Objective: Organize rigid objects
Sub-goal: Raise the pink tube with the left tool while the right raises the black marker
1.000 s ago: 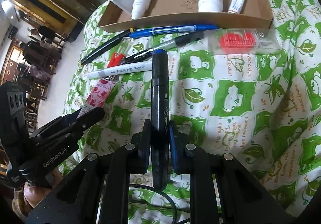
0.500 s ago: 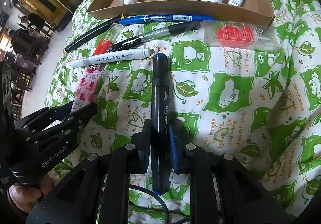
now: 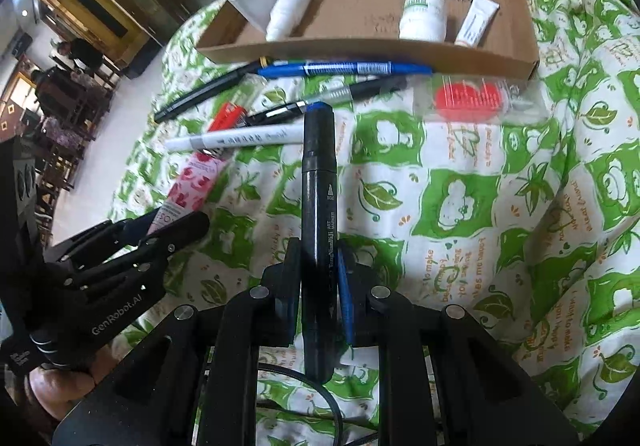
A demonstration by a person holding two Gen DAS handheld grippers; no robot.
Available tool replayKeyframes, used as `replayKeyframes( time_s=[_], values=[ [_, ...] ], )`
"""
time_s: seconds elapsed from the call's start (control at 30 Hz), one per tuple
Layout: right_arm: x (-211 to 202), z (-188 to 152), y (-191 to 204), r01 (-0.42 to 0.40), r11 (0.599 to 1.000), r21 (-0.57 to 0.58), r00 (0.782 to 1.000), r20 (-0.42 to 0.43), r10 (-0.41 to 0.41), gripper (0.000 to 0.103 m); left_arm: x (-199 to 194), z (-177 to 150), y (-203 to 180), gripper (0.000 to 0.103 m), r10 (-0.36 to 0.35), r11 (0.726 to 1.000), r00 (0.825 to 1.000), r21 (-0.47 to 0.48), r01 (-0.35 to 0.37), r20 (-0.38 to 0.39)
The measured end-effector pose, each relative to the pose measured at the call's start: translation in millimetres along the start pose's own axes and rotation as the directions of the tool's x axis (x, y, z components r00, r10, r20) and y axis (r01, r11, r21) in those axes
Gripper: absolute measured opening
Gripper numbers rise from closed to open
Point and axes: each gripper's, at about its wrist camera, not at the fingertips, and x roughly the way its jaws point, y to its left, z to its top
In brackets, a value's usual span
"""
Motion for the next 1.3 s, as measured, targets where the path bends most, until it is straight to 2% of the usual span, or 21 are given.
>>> replayKeyframes(
  time_s=[0.3, 0.43, 0.57, 0.67, 0.9, 1.03, 1.17, 1.27, 1.3],
  values=[
    [-9, 0, -4, -0.027, 0.999, 0.02, 0.999, 0.024, 0.026, 0.016, -30, -4, -6, 0.027, 0.017, 0.999, 0.994, 0.04, -0.021, 0.105],
    [-10, -1, -3, -0.03, 0.999, 0.023, 0.999, 0.027, 0.029, 0.016, -36, -4, -7, 0.025, 0.021, 0.998, 0.992, 0.054, -0.028, 0.128],
    [-10, -1, -4, -0.028, 0.999, 0.022, 0.999, 0.027, 0.027, 0.016, -28, -2, -6, 0.025, 0.011, 0.999, 0.996, 0.046, -0.015, 0.087],
    [-10, -1, -4, -0.025, 0.999, 0.024, 0.999, 0.025, 0.024, 0.016, -16, 0, 5, 0.025, 0.004, 1.0, 0.999, -0.007, -0.004, 0.034],
    [-9, -1, -2, -0.032, 0.999, 0.021, 0.999, 0.023, 0.031, 0.016, -11, 4, 29, 0.026, -0.08, 0.986, 0.996, -0.143, 0.086, 0.045],
    [-8, 0, -3, -0.042, 0.999, 0.029, 0.999, 0.015, 0.042, 0.016, 10, 5, 34, 0.027, -0.107, 0.978, 0.994, -0.186, 0.098, -0.039],
    [-8, 1, -3, -0.047, 0.998, 0.037, 0.999, 0.008, 0.047, 0.016, 16, 11, 29, 0.033, -0.104, 0.982, 0.994, -0.164, 0.096, -0.041],
    [-7, 2, -3, -0.051, 0.998, 0.038, 0.999, 0.001, 0.051, 0.016, 20, 15, 13, 0.031, -0.052, 0.995, 0.997, -0.082, 0.047, -0.049],
    [-6, 2, -3, -0.053, 0.998, 0.04, 0.999, 0.0, 0.053, 0.016, 19, 15, 9, 0.026, -0.042, 0.997, 0.998, -0.06, 0.039, -0.045]
  ],
)
